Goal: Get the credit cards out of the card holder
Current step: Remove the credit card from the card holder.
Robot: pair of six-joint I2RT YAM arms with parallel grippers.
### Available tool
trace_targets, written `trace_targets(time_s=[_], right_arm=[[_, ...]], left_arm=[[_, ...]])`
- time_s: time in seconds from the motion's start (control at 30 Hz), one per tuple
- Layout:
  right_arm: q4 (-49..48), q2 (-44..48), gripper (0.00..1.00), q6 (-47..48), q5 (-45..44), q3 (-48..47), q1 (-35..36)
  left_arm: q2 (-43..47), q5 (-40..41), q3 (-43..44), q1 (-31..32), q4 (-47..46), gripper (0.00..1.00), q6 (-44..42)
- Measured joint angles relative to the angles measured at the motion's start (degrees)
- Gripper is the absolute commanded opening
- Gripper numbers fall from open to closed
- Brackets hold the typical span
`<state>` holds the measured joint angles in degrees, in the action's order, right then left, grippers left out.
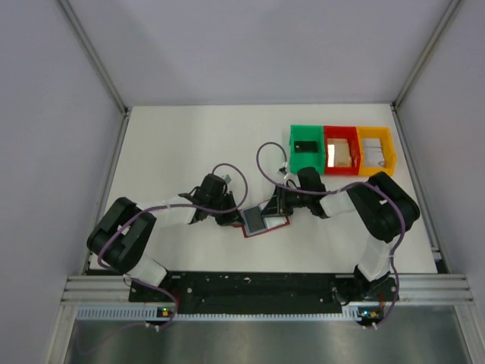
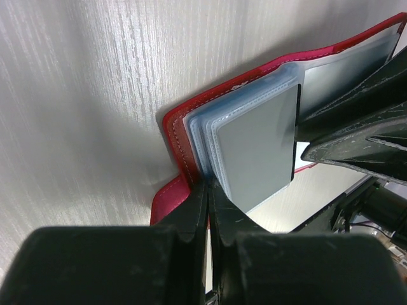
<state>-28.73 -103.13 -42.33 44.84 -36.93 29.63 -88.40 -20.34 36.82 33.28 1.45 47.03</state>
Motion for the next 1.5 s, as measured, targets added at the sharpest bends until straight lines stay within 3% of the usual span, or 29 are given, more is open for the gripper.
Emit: trace_targets(time_s=[0.2, 0.77, 0.8, 0.83, 1.5], right_arm=[[-1.27, -0.07, 0.12, -0.98, 0.76, 0.00, 0.00], [-3.02, -2.40, 0.09, -1.81, 1.64, -0.37, 0.35], [-3.06, -2.40, 0.08, -1.84, 1.66, -0.37, 0.37], [-3.17, -2.40, 0.00, -1.86, 1.70, -0.37, 0.37], [-0.33, 2.80, 0.00, 0.66, -1.07, 2.47, -0.57]], left_arm=[[-0.02, 0.87, 0.61, 0.52, 1.09, 0.03, -0.22], [-0.26, 1.92, 1.77, 1.07, 3.34, 0.03, -0.28], [-0.26, 1.97, 1.77, 1.11, 3.37, 0.03, -0.28], [-0.26, 1.99, 1.77, 1.14, 3.39, 0.03, -0.26], [1.97, 3.87, -0.39, 1.29, 2.36, 0.02, 0.46]])
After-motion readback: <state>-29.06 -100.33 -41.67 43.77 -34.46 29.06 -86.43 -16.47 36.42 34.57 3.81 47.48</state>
